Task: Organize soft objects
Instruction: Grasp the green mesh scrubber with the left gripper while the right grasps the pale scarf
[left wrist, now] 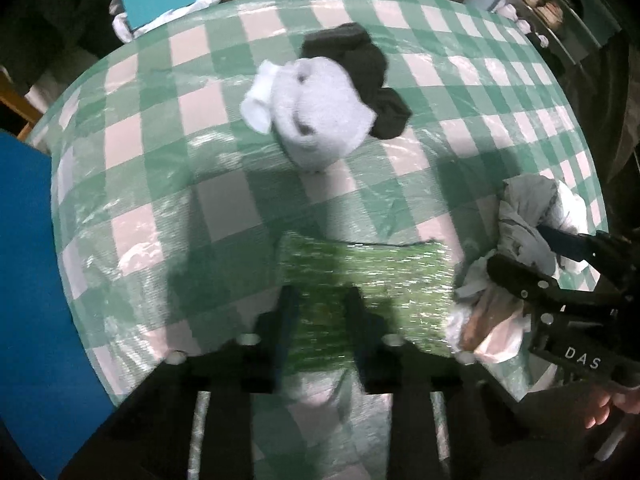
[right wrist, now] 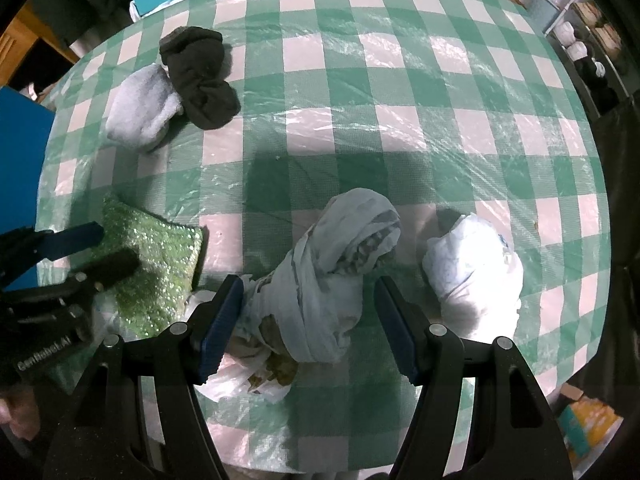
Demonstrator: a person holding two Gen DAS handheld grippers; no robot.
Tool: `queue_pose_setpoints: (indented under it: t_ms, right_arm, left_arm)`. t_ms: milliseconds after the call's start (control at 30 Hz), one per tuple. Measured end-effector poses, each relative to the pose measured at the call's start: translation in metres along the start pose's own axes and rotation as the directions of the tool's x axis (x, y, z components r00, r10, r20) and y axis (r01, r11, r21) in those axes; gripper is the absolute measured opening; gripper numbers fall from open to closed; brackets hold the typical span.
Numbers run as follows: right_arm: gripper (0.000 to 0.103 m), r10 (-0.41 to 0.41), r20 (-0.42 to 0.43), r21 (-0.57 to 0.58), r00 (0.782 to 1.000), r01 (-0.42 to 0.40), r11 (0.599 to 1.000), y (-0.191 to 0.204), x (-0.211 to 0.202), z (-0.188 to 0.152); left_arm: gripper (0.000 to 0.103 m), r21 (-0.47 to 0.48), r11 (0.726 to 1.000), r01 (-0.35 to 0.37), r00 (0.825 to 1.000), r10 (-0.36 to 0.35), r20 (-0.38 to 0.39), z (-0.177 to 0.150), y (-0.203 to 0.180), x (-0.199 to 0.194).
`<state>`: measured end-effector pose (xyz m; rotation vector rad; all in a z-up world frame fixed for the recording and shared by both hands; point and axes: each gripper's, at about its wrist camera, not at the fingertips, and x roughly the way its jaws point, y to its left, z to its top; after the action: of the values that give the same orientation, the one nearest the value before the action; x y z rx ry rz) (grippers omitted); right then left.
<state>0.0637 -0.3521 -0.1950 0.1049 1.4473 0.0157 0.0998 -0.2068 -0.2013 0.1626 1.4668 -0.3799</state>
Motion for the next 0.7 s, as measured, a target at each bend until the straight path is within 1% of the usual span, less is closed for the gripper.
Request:
queue_pose_setpoints:
  t_ms: [67, 167, 200, 233, 267, 300, 333, 400, 433, 467, 533, 600, 667, 700]
  right_arm:
    - [0.067, -0.005, -0.006, 0.000, 1.000, 0.005, 1.000, 0.000, 0.005, 0.000]
    - [0.067, -0.013, -0.012, -0.001, 1.000, 0.013, 1.000, 0.001, 0.010, -0.001]
    - [0.067, -0.017, -0.012, -0.004, 1.000, 0.017, 1.000, 0.002, 0.011, -0.001]
    - [0.067, -0.022, -0.011, -0.010, 1.000, 0.022, 1.000, 0.004, 0.012, -0.001]
    - [0.067, -0.026, -0.009, -0.015, 1.000, 0.026, 1.000, 0.005, 0.013, -0.002]
    - [0.067, -0.033, -0.007, -0.026, 0.999, 0.033, 0.999, 0.007, 0.015, -0.002]
    - [0.067, -0.037, -0.007, -0.040, 0.999, 0.036, 0.999, 0.009, 0.016, -0.003]
    - [0.065, -0.042, -0.009, -0.058, 0.999, 0.042, 0.997, 0.013, 0.018, -0.006]
    - [0.058, -0.060, -0.001, -0.074, 0.998, 0.060, 0.995, 0.016, 0.018, -0.007]
    - [0.055, -0.067, 0.002, -0.081, 0.998, 0.066, 0.994, 0.020, 0.018, -0.009]
    - [0.051, -0.064, 0.006, -0.088, 0.998, 0.064, 0.994, 0.021, 0.017, -0.011]
    - [0.049, -0.062, 0.014, -0.093, 0.998, 0.063, 0.994, 0.021, 0.015, -0.012]
    - [0.048, -0.066, 0.041, -0.092, 0.997, 0.070, 0.993, 0.020, 0.008, -0.012]
    - [0.048, -0.067, 0.050, -0.093, 0.996, 0.072, 0.993, 0.019, 0.005, -0.013]
  left_arm:
    - [0.019, -0.018, 1.000, 0.016, 1.000, -0.016, -0.005, 0.000, 0.004, 0.001]
    - [0.020, -0.033, 0.999, 0.022, 1.000, -0.023, -0.012, 0.000, 0.006, 0.001]
    - [0.023, -0.037, 0.999, 0.027, 0.999, -0.028, -0.020, 0.000, 0.006, 0.001]
    - [0.032, -0.038, 0.999, 0.031, 0.999, -0.032, -0.022, -0.004, 0.008, 0.001]
    - [0.037, -0.040, 0.999, 0.035, 0.999, -0.036, -0.018, -0.004, 0.008, 0.000]
    - [0.048, -0.038, 0.999, 0.033, 0.999, -0.033, -0.012, -0.004, 0.007, -0.001]
    - [0.052, -0.033, 0.999, 0.027, 1.000, -0.028, -0.005, -0.007, 0.011, -0.004]
    - [0.056, -0.024, 1.000, 0.019, 1.000, -0.019, 0.003, -0.007, 0.011, -0.010]
    - [0.058, -0.023, 0.999, 0.022, 1.000, -0.022, 0.005, -0.007, 0.009, -0.013]
    - [0.061, -0.024, 0.999, 0.024, 1.000, -0.024, 0.007, -0.005, 0.007, -0.015]
    - [0.072, -0.025, 0.999, 0.027, 1.000, -0.026, 0.014, -0.002, 0.003, -0.018]
    - [0.074, -0.020, 0.999, 0.032, 0.999, -0.031, 0.019, -0.002, -0.001, -0.021]
    - [0.074, -0.011, 0.999, 0.038, 0.999, -0.038, 0.015, -0.002, -0.002, -0.024]
    - [0.076, -0.009, 0.999, 0.039, 0.999, -0.039, 0.015, -0.002, -0.005, -0.024]
